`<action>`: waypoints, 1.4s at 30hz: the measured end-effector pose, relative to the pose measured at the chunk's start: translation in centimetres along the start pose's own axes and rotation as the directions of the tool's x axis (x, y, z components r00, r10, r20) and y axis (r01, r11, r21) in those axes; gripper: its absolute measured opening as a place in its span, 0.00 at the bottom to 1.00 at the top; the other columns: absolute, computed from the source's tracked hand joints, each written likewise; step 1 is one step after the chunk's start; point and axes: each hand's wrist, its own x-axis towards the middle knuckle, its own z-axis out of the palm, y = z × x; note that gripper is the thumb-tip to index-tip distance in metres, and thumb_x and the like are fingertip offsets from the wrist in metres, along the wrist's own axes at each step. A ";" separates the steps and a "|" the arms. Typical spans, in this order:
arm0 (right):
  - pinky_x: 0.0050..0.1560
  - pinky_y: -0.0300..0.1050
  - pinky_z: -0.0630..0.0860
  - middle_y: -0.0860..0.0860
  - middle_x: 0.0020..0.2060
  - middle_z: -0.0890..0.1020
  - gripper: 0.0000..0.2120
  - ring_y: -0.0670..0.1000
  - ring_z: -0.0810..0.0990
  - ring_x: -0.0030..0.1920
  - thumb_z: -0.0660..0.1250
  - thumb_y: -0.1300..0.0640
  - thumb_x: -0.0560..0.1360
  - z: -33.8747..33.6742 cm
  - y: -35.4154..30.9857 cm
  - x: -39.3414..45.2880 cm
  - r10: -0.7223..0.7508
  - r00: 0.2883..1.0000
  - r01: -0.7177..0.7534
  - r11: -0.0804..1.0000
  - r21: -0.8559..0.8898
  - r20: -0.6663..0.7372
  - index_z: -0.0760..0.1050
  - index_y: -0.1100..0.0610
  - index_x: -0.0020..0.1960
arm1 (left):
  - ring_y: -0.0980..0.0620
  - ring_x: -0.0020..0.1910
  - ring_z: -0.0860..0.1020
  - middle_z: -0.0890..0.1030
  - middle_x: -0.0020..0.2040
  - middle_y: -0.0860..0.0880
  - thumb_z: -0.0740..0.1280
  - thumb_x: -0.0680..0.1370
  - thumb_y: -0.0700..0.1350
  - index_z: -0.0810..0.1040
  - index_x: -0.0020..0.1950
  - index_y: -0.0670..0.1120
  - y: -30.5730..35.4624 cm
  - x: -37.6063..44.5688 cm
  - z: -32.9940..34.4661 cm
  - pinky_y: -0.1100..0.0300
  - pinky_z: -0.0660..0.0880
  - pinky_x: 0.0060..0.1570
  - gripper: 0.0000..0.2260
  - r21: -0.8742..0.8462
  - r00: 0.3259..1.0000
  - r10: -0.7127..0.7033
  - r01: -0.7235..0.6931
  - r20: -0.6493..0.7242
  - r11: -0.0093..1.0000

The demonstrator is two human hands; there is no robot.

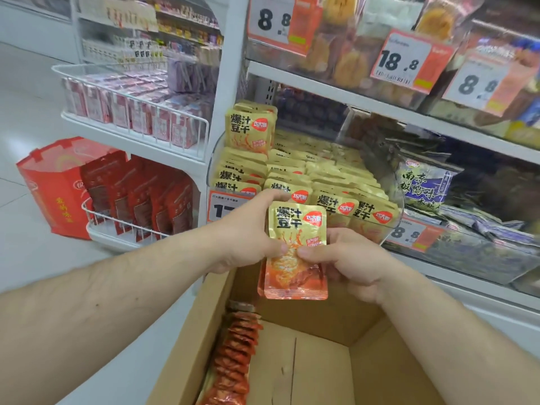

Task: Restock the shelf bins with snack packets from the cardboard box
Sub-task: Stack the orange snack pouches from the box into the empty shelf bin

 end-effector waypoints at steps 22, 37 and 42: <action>0.48 0.39 0.77 0.43 0.43 0.86 0.11 0.42 0.84 0.46 0.73 0.65 0.73 -1.5 -11.1 6.0 -0.586 0.694 0.527 0.809 -0.259 -0.419 0.81 0.49 0.46 | 0.47 0.74 0.61 0.66 0.70 0.51 0.66 0.66 0.69 0.59 0.78 0.50 -0.3 4.1 -6.2 0.44 0.49 0.72 0.45 0.992 0.878 0.467 0.053 -0.102 0.116; 0.57 0.52 0.80 0.43 0.45 0.86 0.10 0.45 0.83 0.49 0.75 0.59 0.72 1.4 -11.9 10.6 -0.595 0.744 0.439 0.779 -0.448 -0.304 0.82 0.47 0.50 | 0.44 0.62 0.74 0.77 0.59 0.48 0.73 0.59 0.66 0.74 0.68 0.45 -2.7 4.4 -6.5 0.45 0.58 0.66 0.43 0.985 0.762 0.639 -0.007 -0.106 0.172; 0.54 0.52 0.81 0.45 0.45 0.85 0.11 0.48 0.84 0.49 0.75 0.59 0.72 2.9 -12.2 12.0 -0.525 0.801 0.398 0.826 -0.399 -0.288 0.81 0.50 0.52 | 0.45 0.63 0.72 0.76 0.61 0.48 0.72 0.60 0.66 0.73 0.69 0.46 -2.0 4.2 -6.3 0.46 0.57 0.67 0.42 0.980 0.804 0.580 0.018 -0.131 0.197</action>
